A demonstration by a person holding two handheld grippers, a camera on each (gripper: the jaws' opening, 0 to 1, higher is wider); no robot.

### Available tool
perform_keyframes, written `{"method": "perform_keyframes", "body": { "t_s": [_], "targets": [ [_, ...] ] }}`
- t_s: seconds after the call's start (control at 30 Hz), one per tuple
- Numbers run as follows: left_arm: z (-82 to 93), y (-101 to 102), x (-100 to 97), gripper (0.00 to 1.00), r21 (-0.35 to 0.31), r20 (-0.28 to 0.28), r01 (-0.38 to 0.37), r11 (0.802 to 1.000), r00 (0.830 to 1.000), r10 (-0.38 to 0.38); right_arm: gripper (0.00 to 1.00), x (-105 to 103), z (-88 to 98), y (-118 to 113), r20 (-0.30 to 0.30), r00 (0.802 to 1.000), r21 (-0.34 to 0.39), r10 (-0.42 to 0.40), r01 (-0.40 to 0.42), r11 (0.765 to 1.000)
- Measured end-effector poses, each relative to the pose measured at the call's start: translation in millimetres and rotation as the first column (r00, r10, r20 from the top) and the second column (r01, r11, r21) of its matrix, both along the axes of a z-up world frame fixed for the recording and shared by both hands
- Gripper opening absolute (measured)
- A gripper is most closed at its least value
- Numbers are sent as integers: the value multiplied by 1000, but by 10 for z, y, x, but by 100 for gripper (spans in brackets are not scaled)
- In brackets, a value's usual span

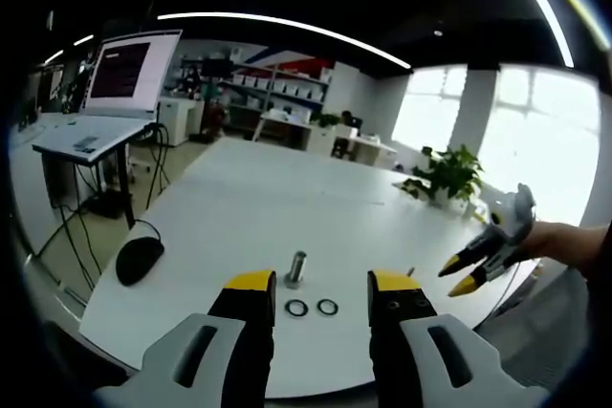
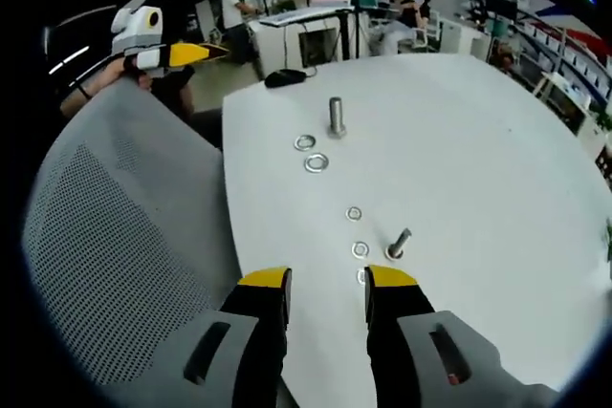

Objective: Place the washer onto the threaded stud by aligning its center hole with the stud, sliding it down to the base, and recovering from edge contact or off-axis alignment until the washer reaches the visible bottom stop.

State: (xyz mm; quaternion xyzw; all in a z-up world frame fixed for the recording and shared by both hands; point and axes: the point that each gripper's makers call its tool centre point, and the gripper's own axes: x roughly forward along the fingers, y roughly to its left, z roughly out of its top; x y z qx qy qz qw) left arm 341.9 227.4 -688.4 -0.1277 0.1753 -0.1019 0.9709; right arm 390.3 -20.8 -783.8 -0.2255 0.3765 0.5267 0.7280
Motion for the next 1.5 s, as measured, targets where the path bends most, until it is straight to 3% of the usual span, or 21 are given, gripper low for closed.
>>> {"method": "perform_keyframes", "body": {
  "t_s": [0.3,0.57,0.77,1.17,1.33,1.5],
  "targets": [
    [-4,9,5,36,-1,0,-2,1000,1000,2,33,125,-74,19,-19,1000,-50,16,-17,999],
    [3,1,3,36,-3,1,-3,1000,1000,3,33,204,-189,-24,-9,997,-142,81,-82,987],
    [4,-8,2,36,-3,-1,-1,1000,1000,1,33,225,-289,-52,-49,994,-193,100,-108,975],
    [-10,-26,0,36,2,-14,4,1000,1000,-4,33,298,-414,-24,-62,988,-252,144,-155,955],
    [-13,-25,-1,36,2,-17,4,1000,1000,-4,33,338,-475,-66,-90,990,-274,112,-133,953],
    [-9,-23,0,36,0,-16,2,1000,1000,-2,33,315,-551,-75,-105,986,-298,133,-159,941]
  ]
}}
